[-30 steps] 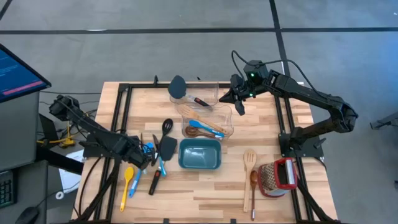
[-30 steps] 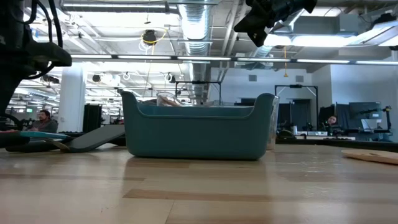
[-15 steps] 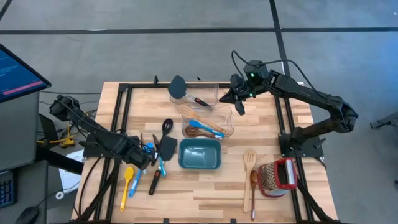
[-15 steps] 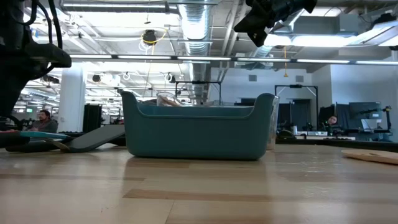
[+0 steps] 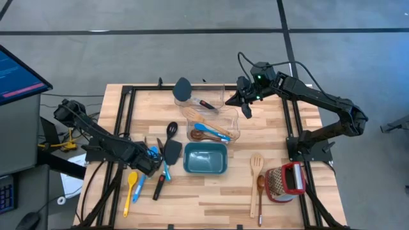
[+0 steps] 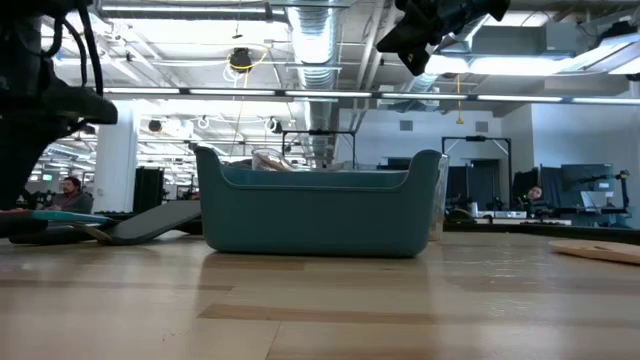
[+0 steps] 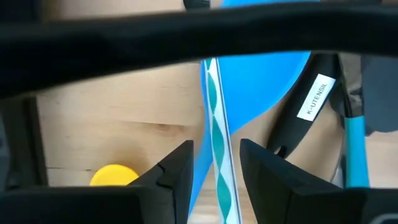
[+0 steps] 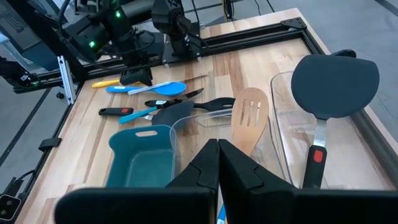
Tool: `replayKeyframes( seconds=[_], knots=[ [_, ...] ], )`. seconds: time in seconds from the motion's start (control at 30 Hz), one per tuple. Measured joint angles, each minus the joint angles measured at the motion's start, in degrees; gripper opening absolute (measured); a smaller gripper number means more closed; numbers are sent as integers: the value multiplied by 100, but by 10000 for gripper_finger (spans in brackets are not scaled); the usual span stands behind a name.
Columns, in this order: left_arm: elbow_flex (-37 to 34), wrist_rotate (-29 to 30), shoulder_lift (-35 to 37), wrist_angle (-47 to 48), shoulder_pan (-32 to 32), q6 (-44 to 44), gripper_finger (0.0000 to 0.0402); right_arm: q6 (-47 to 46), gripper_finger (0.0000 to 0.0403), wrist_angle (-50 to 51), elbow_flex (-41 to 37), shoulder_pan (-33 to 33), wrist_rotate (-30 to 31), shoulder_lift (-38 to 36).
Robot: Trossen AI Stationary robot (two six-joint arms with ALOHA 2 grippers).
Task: Pick & Place Kitchen Items
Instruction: Put the patterned blue table knife into the blue bin
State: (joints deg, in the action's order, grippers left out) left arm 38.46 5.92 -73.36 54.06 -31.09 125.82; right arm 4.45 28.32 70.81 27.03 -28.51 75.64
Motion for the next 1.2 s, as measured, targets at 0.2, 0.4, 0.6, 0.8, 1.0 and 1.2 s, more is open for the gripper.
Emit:
replayKeyframes(
  seconds=[0.2,0.4,0.6,0.8,1.0,1.2],
  knots=[
    [0,6,-425,-334,0,0,118,0,0,-1,0,0,0,0],
    [0,-5,-679,-447,-2,2,118,0,0,0,0,0,0,0],
    [0,-3,-713,-479,-2,2,118,0,0,0,0,0,0,0],
    [0,-3,-713,-476,-2,2,115,1,0,0,0,0,1,0],
    [0,-1,-711,-465,-2,2,88,2,0,0,2,0,2,0],
    [4,9,-702,-453,-4,-4,52,2,0,0,2,1,2,0]
  ],
)
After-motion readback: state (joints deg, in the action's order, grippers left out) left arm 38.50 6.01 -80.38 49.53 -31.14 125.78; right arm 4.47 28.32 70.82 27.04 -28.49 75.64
